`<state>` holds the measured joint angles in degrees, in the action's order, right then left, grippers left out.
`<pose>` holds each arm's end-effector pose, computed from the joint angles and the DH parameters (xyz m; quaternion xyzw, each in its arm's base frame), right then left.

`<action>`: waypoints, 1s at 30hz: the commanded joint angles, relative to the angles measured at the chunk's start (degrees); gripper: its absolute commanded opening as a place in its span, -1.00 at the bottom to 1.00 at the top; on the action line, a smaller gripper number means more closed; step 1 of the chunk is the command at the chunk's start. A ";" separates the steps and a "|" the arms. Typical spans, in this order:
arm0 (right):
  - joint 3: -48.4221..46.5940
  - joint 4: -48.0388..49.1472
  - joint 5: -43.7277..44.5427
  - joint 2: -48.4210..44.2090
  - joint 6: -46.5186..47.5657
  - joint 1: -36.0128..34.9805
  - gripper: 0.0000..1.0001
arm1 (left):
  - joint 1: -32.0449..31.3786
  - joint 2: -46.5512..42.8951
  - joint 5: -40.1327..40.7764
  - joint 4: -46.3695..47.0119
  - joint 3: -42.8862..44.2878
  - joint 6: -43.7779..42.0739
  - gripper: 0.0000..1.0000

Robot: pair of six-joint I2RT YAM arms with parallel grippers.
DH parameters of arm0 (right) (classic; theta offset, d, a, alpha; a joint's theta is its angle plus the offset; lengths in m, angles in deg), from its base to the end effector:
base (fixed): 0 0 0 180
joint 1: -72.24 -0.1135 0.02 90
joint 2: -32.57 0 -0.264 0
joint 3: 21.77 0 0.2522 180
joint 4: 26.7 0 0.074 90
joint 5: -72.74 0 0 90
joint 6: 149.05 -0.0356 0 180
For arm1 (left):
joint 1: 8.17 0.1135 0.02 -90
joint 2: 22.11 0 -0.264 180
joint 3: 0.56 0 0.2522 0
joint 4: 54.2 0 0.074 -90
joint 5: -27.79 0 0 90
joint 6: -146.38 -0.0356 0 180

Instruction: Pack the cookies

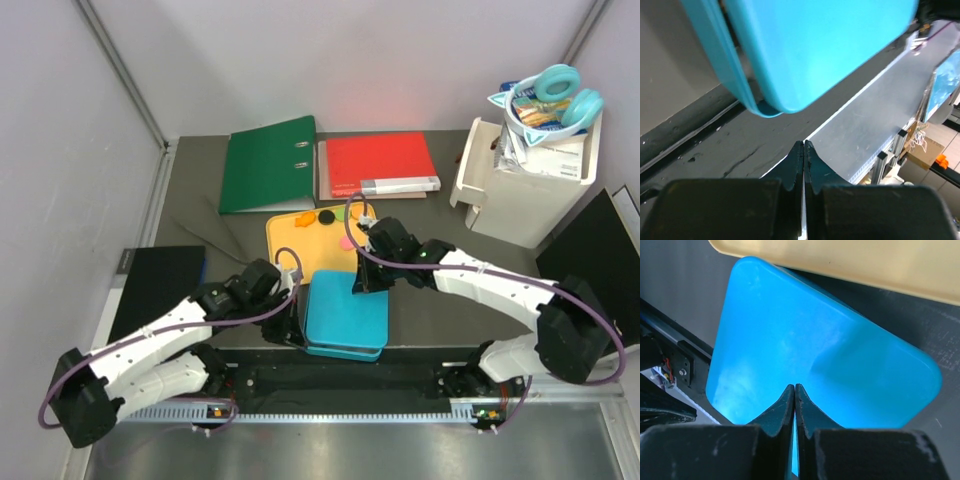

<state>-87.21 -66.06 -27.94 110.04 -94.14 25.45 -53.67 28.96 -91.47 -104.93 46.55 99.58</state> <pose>0.1851 0.2067 0.2335 -0.1264 0.9316 0.2820 0.1911 0.1042 -0.1309 0.2157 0.0951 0.9203 -0.3772 0.0416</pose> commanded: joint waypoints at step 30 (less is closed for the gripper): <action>-5.53 -0.57 2.58 3.05 -1.30 -7.27 -1.00 | -0.21 5.88 -0.28 -4.87 -0.56 -4.00 -1.00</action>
<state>-87.78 -62.68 -29.69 116.62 -95.65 18.92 -53.67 34.38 -93.19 -109.50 44.87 95.65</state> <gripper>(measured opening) 0.004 0.010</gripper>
